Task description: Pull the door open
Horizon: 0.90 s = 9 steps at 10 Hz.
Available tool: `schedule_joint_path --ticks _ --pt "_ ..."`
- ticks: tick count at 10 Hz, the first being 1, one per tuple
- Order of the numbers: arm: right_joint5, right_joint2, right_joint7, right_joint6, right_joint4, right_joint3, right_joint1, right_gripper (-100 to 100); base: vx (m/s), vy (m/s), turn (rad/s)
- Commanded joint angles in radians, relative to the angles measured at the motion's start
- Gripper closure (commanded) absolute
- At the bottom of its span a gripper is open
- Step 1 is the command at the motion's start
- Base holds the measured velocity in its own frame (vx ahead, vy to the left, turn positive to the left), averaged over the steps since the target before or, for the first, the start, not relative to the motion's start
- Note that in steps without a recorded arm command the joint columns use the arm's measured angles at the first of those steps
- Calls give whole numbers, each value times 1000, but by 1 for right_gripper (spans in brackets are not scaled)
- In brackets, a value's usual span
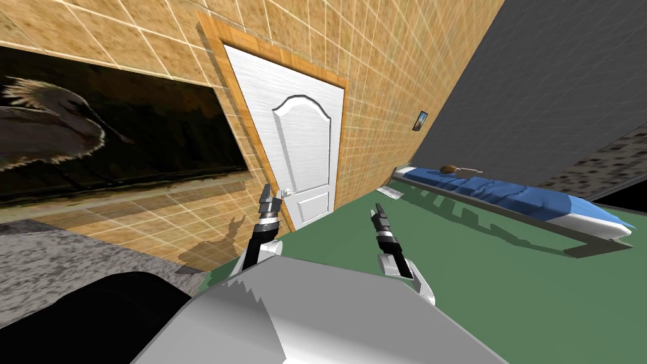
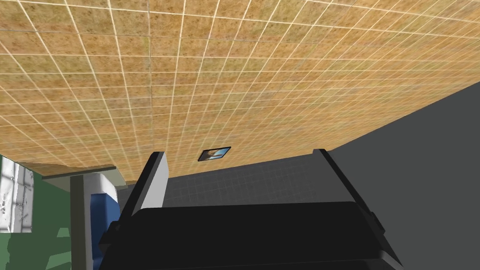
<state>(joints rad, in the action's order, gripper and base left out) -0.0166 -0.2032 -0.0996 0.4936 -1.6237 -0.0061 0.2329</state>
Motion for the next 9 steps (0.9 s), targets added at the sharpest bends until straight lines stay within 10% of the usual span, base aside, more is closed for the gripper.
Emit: schedule_joint_path --ticks 1,9 --pt "-6 -6 2 6 32 -3 -13 -100 -9 145 46" --pt "-32 -29 9 32 177 -16 -73 -100 -1 134 61"
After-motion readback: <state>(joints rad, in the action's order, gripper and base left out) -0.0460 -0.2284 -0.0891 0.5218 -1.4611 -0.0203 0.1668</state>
